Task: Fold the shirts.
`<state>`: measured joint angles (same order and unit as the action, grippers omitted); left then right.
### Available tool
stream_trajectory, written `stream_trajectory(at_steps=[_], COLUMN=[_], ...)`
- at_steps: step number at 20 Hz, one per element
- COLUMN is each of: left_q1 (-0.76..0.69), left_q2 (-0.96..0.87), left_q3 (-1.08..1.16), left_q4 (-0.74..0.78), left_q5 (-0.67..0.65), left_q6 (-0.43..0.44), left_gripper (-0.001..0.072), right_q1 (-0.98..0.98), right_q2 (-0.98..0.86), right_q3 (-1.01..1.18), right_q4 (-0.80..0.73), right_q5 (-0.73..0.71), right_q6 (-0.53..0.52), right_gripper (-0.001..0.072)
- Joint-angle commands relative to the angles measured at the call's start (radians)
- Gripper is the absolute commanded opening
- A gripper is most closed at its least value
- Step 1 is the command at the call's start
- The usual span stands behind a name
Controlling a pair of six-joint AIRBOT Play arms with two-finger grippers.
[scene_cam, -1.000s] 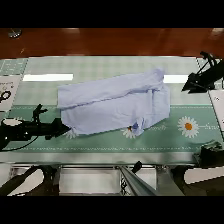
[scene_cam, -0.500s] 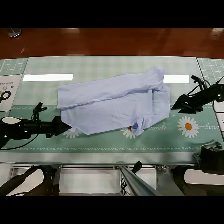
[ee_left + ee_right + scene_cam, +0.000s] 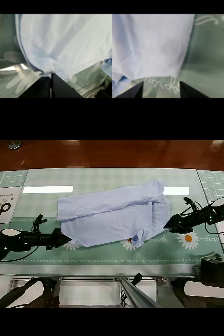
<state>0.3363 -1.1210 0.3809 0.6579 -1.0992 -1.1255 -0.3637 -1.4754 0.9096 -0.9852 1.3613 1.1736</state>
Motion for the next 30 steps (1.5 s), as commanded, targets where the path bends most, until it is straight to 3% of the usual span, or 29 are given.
stream_trajectory(at_steps=[1, 2, 6, 7, 11, 12, 14, 15, 18, 22, 25, 27, 30], left_q1=[0.001, 0.001, 0.001, 0.001, 0.001, 0.001, 0.001, 0.001, 0.002, 0.002, -0.007, -0.015, -0.021], left_q2=[0.0, 0.0, 0.0, 0.0, 0.0, 0.0, 0.0, 0.0, 0.002, 0.014, 0.007, -0.014, -0.076], left_q3=[0.001, 0.001, 0.002, 0.002, 0.002, 0.002, 0.002, 0.002, 0.044, 0.29, 0.469, 0.515, 0.52], left_q4=[0.0, 0.0, 0.0, 0.0, -0.002, -0.002, -0.001, -0.001, -0.001, -0.001, 0.0, 0.0, -0.001], left_q5=[0.0, 0.0, 0.003, 0.008, 0.026, 0.025, 0.021, 0.016, -0.007, -0.056, 0.011, 0.066, 0.13], left_q6=[0.0, 0.0, 0.0, -0.001, -0.002, -0.002, -0.004, -0.004, 0.0, 0.017, 0.003, -0.025, -0.05], left_gripper=[0.0016, 0.0016, 0.0016, 0.0016, 0.0016, 0.0016, 0.0016, 0.0016, 0.0016, 0.0015, 0.0015, 0.0014, 0.0015], right_q1=[0.0, 0.0, 0.0, 0.0, 0.057, 0.097, 0.156, 0.169, 0.155, 0.113, 0.176, 0.211, 0.229], right_q2=[0.0, 0.0, 0.0, 0.0, 0.0, 0.0, 0.0, 0.005, 0.083, 0.177, 0.102, 0.019, -0.118], right_q3=[-0.04, -0.043, -0.043, -0.044, -0.043, -0.043, -0.043, -0.043, -0.027, 0.157, 0.346, 0.446, 0.569], right_q4=[0.019, 0.02, 0.038, 0.053, 0.051, 0.038, 0.004, -0.003, -0.003, 0.023, 0.04, 0.041, 0.051], right_q5=[-0.054, -0.076, -0.146, -0.142, -0.14, -0.152, -0.167, -0.167, -0.175, -0.261, -0.322, -0.408, -0.42], right_q6=[-0.004, 0.0, 0.0, 0.0, -0.006, -0.008, -0.005, -0.003, -0.002, 0.034, 0.046, 0.115, 0.153], right_gripper=[0.0435, 0.0386, 0.0344, 0.0287, 0.0257, 0.0227, 0.0066, 0.0021, 0.0021, 0.002, 0.002, 0.002, 0.002])
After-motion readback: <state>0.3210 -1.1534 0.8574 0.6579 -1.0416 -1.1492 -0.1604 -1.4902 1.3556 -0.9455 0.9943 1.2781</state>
